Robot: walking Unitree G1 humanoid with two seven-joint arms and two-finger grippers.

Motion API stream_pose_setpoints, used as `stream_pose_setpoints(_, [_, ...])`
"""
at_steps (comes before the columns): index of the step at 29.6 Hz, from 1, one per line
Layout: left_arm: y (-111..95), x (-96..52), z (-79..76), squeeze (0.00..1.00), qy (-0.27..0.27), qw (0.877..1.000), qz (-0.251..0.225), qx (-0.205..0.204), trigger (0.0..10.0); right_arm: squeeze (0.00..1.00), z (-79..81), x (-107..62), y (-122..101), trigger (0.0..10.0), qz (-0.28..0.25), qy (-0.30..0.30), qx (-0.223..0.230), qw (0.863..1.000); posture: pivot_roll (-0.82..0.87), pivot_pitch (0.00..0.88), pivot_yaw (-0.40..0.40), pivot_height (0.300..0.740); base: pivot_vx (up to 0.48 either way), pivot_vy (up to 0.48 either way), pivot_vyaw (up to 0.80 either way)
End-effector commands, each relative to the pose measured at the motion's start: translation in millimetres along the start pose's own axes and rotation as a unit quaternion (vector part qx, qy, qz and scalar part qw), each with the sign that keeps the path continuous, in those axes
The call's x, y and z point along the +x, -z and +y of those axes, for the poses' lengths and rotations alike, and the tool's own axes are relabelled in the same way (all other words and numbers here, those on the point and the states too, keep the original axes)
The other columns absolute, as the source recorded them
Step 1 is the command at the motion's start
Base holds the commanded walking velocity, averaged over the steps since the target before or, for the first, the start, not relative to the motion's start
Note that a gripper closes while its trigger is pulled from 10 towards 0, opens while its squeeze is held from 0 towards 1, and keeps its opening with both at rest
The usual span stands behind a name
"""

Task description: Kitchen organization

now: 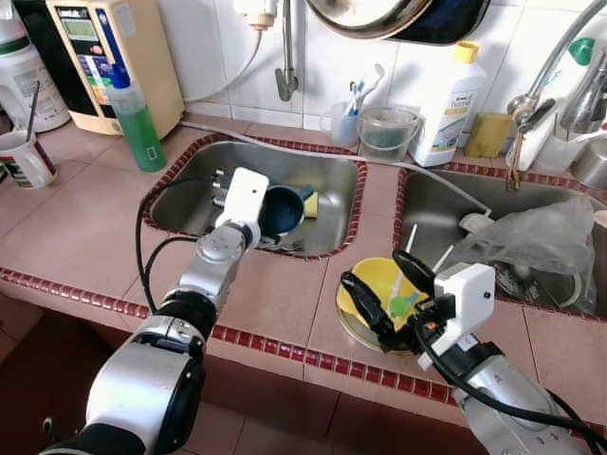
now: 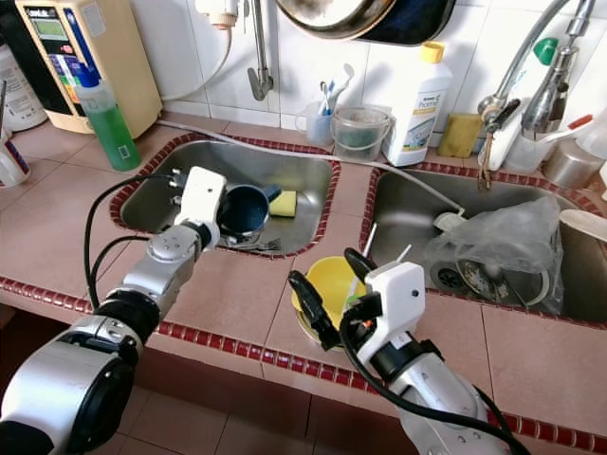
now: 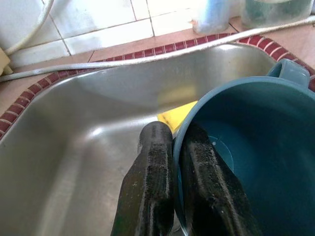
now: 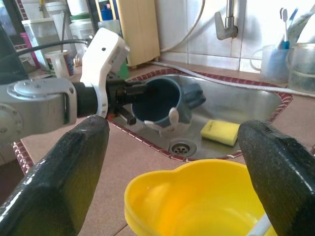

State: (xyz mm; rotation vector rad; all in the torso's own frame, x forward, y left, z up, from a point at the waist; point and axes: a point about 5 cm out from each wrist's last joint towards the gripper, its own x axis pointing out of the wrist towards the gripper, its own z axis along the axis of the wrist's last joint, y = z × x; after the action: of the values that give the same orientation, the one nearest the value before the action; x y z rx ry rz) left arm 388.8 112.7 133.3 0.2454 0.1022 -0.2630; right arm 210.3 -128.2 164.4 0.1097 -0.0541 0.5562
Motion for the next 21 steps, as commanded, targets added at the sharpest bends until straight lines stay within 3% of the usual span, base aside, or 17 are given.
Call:
stream_pose_setpoints(1, [-6,1.6,2.0,0.0,-0.004,1.0,-0.012,0.012,10.0,0.0,0.2,-1.5,-3,10.0,-0.001,0.002,-0.001,1.0,-0.1,0.015,0.033,0.74,0.0,0.0,0.0])
stream_pose_setpoints(9, [5,-0.5,2.8,0.0,0.001,1.0,0.01,0.011,10.0,0.0,0.5,-1.9,-4,10.0,-0.001,0.003,-0.001,1.0,-0.11,0.018,0.035,0.74,0.0,0.0,0.0])
stream_pose_setpoints(10, [5,-0.6,1.9,0.2,0.007,1.0,0.01,0.004,10.0,0.0,0.5,-1.8,-4,10.0,-0.002,0.003,-0.001,1.0,-0.11,0.018,0.035,0.74,0.0,0.0,0.0])
stream_pose_setpoints(11, [6,-0.7,1.1,0.75,0.013,1.0,0.012,-0.002,10.0,0.0,0.4,-1.6,-5,10.0,-0.002,0.004,-0.002,1.0,-0.11,0.018,0.035,0.74,0.0,0.0,0.0])
stream_pose_setpoints(12, [6,-0.7,1.1,0.75,0.013,1.0,0.012,-0.002,10.0,0.0,0.4,-1.6,-5,10.0,-0.002,0.004,-0.002,1.0,-0.11,0.018,0.035,0.74,0.0,0.0,0.0])
stream_pose_setpoints(13, [7,-1.0,0.3,1.0,0.02,1.0,0.015,-0.014,10.0,0.0,0.8,-1.6,-5,10.0,-0.002,0.004,-0.001,1.0,-0.11,0.018,0.037,0.74,0.0,0.0,0.0])
stream_pose_setpoints(16, [8,-1.2,-0.2,1.0,0.027,0.999,0.015,-0.037,10.0,0.0,1.2,-1.4,-5,10.0,-0.003,0.004,-0.001,1.0,-0.11,0.02,0.039,0.74,0.0,0.0,0.0])
stream_pose_setpoints(21, [9,-1.4,0.3,1.0,0.027,0.999,0.018,-0.026,10.0,0.0,1.7,-1.1,-4,10.0,-0.003,0.004,0.001,1.0,-0.1,0.02,0.04,0.74,0.0,0.0,0.0])
